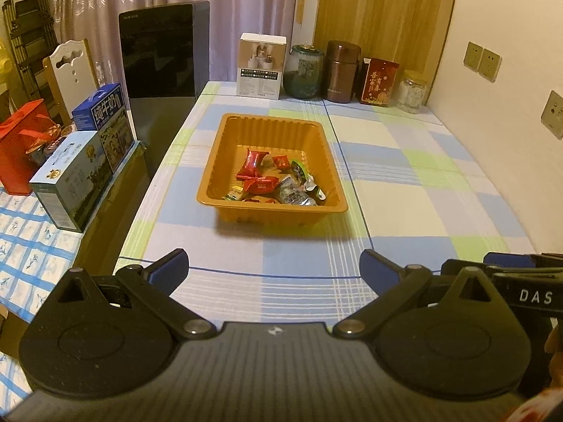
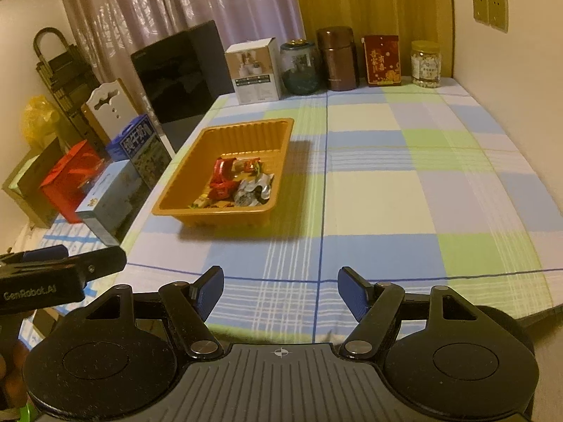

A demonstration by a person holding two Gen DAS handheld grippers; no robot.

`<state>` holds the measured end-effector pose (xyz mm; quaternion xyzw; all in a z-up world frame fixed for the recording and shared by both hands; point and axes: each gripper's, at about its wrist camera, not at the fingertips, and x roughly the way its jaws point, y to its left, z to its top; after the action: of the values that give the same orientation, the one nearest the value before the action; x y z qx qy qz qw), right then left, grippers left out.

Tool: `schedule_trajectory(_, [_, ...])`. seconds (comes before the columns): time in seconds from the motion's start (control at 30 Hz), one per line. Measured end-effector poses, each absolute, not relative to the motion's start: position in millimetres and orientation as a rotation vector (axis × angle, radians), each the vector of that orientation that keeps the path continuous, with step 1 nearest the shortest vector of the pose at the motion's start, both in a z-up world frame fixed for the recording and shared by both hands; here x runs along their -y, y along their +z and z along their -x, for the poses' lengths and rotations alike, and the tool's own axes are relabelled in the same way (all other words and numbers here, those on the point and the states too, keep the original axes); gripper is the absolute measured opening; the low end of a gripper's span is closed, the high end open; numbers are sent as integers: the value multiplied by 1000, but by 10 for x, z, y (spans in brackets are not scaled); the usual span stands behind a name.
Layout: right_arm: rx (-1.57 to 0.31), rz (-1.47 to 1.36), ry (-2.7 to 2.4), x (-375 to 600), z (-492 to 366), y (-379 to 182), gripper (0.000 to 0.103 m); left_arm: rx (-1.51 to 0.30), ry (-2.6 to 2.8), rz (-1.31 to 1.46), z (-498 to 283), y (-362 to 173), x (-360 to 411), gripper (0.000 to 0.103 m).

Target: Organize snacks

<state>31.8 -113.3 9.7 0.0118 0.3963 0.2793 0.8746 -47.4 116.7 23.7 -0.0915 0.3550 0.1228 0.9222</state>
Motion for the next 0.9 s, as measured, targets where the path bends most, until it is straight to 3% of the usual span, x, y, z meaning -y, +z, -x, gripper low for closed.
schedule_trajectory(0.9, [-791, -18, 571, 1195, -132, 146, 72, -738, 274, 134, 602, 271, -1012, 103])
